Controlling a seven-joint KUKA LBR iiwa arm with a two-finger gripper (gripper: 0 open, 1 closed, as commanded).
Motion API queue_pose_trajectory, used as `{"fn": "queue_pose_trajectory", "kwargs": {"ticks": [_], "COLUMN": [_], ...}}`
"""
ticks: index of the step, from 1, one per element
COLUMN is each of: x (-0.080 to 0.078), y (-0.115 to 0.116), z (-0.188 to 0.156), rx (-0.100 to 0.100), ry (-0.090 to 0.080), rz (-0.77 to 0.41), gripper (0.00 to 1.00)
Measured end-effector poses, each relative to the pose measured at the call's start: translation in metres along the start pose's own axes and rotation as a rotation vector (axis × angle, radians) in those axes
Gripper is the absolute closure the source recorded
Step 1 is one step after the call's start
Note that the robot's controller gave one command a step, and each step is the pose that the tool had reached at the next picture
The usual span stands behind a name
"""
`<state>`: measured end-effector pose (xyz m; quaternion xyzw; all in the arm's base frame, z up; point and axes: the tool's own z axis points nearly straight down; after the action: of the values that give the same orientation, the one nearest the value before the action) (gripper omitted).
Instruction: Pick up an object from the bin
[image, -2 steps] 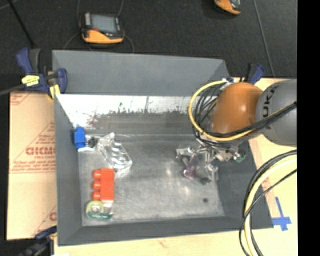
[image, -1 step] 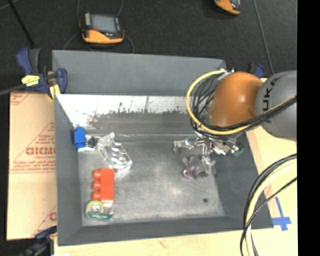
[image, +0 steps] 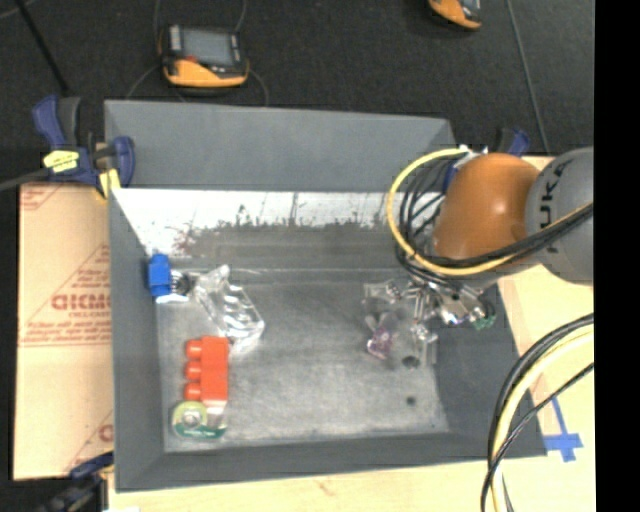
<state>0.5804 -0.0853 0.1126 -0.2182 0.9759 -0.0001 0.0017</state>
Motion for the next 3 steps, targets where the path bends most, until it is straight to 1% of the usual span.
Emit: {"fn": "queue_pose_trajectory", "kwargs": {"ticks": [1,2,3], "x": [-0.0196,-0.0207,-0.0207], "y": [-0.0073,-0.0084,-0.0084], "z": [0.0421,0.0406,0.0406], "rx": [0.003,0.005,0.005], "ry": [-0.003,-0.006,-0.006], "rz": [-0.334,-0.33,-0.329], "gripper": [0.0,0.0,1.0]}}
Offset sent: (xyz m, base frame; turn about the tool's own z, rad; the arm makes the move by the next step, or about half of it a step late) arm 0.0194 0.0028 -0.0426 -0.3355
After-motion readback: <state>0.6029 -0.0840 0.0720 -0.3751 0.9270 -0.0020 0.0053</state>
